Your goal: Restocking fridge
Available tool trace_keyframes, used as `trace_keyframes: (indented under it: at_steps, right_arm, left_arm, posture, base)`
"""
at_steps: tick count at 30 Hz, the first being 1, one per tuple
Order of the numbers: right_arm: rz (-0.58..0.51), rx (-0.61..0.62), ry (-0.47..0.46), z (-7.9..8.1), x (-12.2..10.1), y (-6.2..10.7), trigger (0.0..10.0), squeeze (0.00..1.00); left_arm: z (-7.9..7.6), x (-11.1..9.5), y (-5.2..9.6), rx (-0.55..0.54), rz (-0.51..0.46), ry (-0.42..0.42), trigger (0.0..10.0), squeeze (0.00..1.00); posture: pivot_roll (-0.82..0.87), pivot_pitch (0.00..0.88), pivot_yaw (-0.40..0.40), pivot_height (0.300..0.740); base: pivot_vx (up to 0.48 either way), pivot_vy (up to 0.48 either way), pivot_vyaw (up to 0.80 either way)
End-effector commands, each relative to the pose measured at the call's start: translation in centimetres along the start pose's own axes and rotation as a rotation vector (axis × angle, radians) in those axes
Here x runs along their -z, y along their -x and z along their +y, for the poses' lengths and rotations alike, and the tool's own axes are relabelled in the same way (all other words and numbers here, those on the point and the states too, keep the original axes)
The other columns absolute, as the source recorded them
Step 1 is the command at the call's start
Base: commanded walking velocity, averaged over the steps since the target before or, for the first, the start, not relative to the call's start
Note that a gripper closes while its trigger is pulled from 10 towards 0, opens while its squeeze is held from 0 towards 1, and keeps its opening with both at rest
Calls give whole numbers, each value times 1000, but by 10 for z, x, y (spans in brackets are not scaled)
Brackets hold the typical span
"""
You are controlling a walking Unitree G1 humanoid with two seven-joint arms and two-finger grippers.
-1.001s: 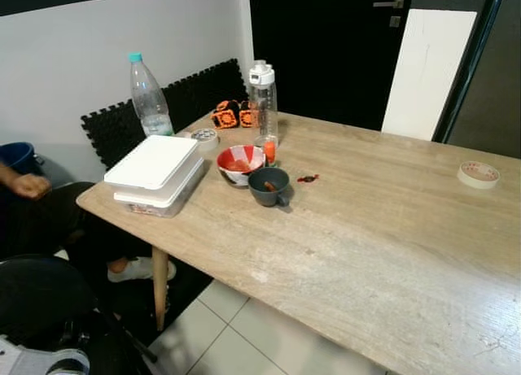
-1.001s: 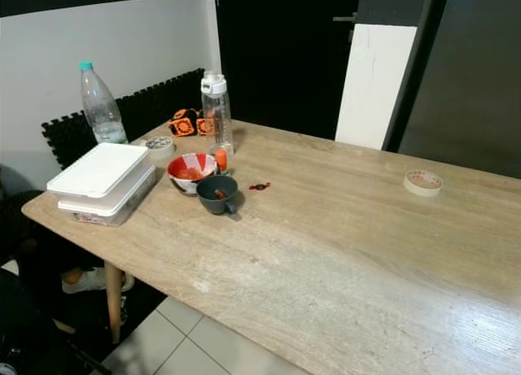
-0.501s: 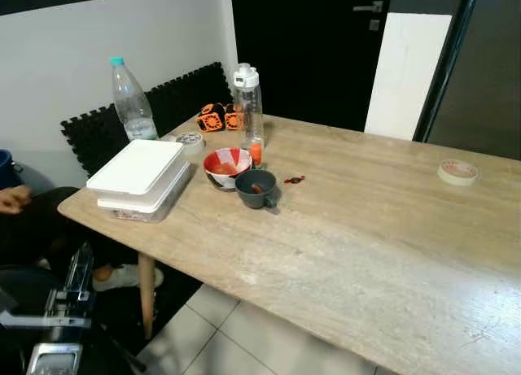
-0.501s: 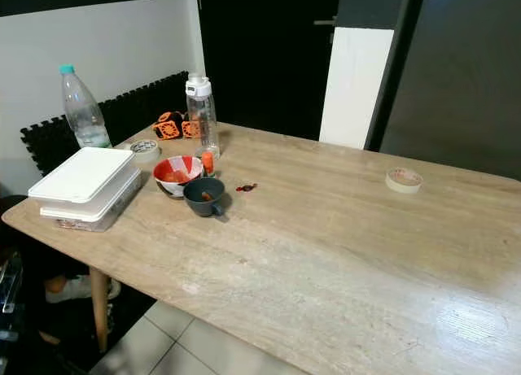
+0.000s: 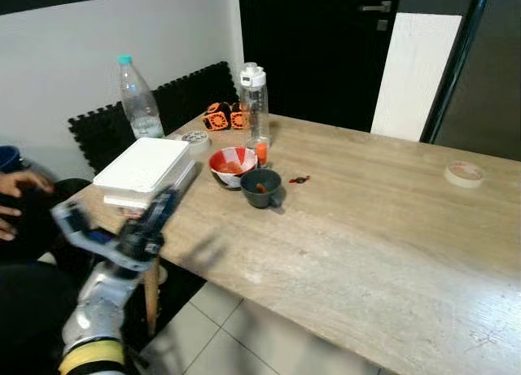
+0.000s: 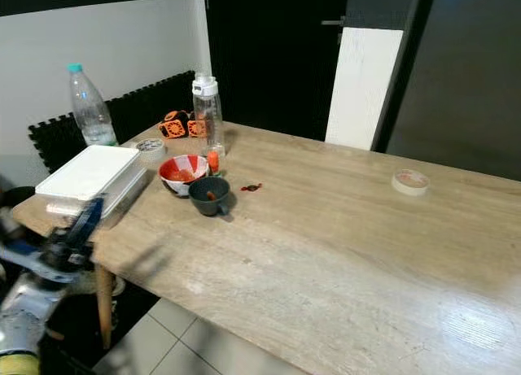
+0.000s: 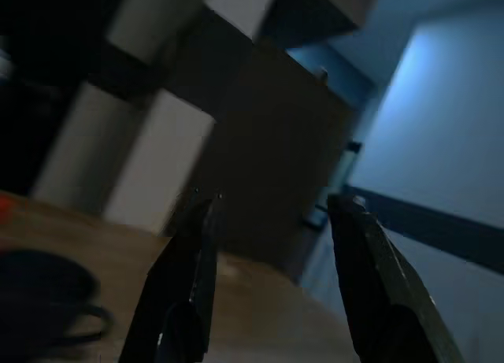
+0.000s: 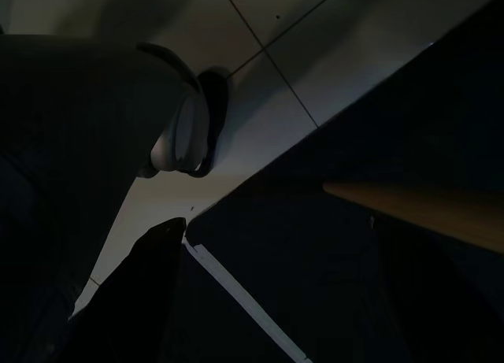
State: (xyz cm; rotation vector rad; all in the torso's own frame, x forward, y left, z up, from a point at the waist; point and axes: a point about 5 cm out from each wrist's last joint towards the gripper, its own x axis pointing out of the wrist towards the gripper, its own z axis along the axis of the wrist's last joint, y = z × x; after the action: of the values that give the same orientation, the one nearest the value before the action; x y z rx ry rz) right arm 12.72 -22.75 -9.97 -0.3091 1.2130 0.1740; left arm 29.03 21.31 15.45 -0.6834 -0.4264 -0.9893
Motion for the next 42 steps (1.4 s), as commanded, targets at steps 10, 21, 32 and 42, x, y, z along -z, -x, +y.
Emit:
trace_keyframes:
  at_steps: [10,21,32,42]
  right_arm:
    - [7,-4,20,2,-1,-1,10000,0]
    - [35,23,72,1,6,0,10000,0]
    - [-3,120,-8,-28,3,5,10000,0]
    - [15,95,31,-26,4,5,10000,0]
  left_arm:
    - [13,53,-53,-171,282,-182,10000,0]
    - [18,72,-71,-363,403,-374,10000,1000]
    - [4,95,-93,-385,337,-459,10000,1000]
    - [-5,113,-88,-350,416,-532,10000,1000]
  posture:
    - [-63,0,35,740]
    - [-32,15,62,740]
    - [-89,9,37,740]
    - [-96,17,16,740]
  base:
    - [0,0,0]
    - [0,0,0]
    - [0,0,0]
    - [0,0,0]
